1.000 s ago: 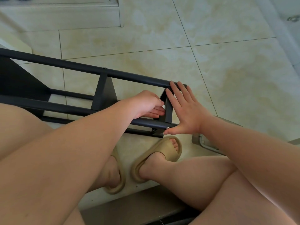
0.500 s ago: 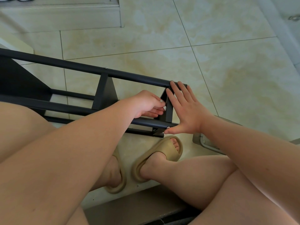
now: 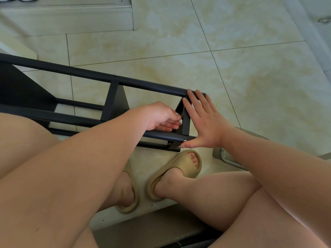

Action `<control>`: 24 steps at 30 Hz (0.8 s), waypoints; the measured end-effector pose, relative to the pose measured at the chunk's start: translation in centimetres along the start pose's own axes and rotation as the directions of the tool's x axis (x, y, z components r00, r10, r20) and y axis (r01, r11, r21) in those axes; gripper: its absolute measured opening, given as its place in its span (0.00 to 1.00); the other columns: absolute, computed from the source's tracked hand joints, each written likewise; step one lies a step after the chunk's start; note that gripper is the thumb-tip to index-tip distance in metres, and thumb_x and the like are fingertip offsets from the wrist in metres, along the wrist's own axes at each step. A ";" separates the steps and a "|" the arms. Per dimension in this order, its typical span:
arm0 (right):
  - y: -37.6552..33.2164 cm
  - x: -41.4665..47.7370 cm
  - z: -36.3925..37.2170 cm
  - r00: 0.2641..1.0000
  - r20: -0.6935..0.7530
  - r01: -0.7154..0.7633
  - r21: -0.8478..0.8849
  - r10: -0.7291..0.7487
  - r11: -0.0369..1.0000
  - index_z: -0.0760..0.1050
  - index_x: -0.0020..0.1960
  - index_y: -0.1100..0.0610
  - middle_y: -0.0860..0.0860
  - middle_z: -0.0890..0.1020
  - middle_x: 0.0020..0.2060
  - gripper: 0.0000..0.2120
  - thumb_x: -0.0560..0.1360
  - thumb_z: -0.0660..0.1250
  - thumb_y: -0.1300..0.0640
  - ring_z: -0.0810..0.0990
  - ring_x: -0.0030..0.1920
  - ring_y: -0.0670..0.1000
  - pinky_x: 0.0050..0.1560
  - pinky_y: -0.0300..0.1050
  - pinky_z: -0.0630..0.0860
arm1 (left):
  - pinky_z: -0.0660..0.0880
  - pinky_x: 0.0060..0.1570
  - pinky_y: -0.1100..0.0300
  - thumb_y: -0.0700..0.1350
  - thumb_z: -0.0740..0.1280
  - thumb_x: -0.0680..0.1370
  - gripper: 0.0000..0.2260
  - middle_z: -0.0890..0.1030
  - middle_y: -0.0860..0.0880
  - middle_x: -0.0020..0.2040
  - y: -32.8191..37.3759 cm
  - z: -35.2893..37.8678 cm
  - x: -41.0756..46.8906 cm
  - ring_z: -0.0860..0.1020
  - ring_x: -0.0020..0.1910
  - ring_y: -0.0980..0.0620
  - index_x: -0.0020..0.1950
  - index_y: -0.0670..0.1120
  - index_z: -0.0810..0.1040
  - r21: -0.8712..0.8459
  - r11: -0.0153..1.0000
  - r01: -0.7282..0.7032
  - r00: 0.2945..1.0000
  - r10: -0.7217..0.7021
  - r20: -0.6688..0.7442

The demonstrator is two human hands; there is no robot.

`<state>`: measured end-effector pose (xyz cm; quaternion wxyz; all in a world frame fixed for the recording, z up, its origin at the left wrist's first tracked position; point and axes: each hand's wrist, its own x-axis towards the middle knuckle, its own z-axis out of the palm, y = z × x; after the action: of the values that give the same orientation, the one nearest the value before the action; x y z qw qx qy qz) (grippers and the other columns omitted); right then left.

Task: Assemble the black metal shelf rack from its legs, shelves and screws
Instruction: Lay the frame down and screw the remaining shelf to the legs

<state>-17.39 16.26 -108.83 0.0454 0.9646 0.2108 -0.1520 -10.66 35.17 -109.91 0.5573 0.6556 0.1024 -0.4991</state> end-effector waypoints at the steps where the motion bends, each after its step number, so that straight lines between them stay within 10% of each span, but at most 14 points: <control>1: 0.0 0.0 0.0 1.000 -0.001 0.000 0.001 0.000 1.000 0.39 0.82 0.60 0.60 0.39 0.81 0.65 0.63 0.46 0.13 0.37 0.80 0.63 0.80 0.62 0.40 | 0.82 0.36 0.62 0.42 0.70 0.79 0.03 0.86 0.50 0.35 0.0 0.0 0.0 0.85 0.36 0.55 0.50 0.44 0.77 0.007 1.000 0.015 1.000 -0.015 0.009; 13: -0.1 -0.1 0.1 1.000 -0.014 0.001 0.012 0.000 1.000 0.40 0.82 0.60 0.60 0.41 0.81 0.66 0.63 0.48 0.14 0.38 0.81 0.63 0.80 0.63 0.41 | 0.80 0.37 0.64 0.44 0.67 0.82 0.03 0.86 0.52 0.37 0.2 -0.5 -0.2 0.84 0.34 0.58 0.51 0.45 0.79 0.195 0.980 0.029 0.999 -0.035 0.029; 24: -0.1 -0.1 0.0 1.000 -0.002 -0.011 0.012 0.011 1.000 0.38 0.82 0.59 0.59 0.39 0.81 0.65 0.63 0.49 0.14 0.36 0.80 0.61 0.80 0.60 0.38 | 0.75 0.62 0.52 0.46 0.68 0.80 0.07 0.85 0.52 0.47 0.1 -1.0 -0.7 0.81 0.55 0.46 0.43 0.53 0.82 0.564 0.823 -0.072 0.996 0.029 0.086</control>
<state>-17.46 16.31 -108.79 0.0402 0.9661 0.2048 -0.1518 -10.41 36.26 -109.44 0.3543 0.7750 -0.0882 -0.5158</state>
